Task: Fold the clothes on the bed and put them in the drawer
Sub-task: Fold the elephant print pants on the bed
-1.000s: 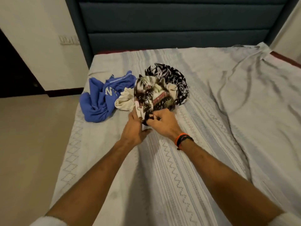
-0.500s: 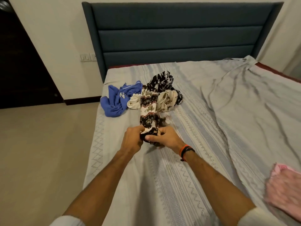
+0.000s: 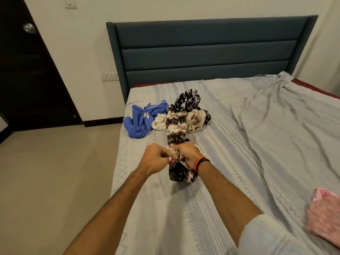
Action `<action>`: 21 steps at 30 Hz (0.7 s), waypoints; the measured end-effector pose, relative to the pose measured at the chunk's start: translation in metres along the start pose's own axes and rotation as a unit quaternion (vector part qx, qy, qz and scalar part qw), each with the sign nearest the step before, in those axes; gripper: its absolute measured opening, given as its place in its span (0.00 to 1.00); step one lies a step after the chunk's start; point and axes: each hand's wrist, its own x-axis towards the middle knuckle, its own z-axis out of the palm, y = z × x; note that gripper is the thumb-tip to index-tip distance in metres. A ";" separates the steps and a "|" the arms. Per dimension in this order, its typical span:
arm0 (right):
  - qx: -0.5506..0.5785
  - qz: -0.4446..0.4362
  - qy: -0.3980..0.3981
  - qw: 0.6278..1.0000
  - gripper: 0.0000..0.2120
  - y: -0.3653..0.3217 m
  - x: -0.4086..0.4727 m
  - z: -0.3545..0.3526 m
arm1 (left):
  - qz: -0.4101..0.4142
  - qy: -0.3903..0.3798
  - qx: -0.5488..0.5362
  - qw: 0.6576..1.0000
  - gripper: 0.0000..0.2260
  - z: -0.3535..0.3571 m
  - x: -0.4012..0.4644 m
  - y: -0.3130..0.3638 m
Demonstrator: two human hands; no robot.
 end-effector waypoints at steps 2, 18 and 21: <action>-0.019 -0.009 0.045 0.999 0.12 -0.007 -0.003 0.004 | -0.070 -0.016 -0.051 0.996 0.16 0.001 0.004 -0.003; -0.295 0.040 -0.261 0.918 0.07 0.019 -0.046 -0.056 | -0.257 -0.002 -0.482 0.838 0.12 0.028 0.040 0.001; -0.070 0.073 -0.179 0.979 0.28 0.025 -0.038 -0.058 | -0.200 -0.046 -0.514 0.833 0.13 0.014 0.031 0.010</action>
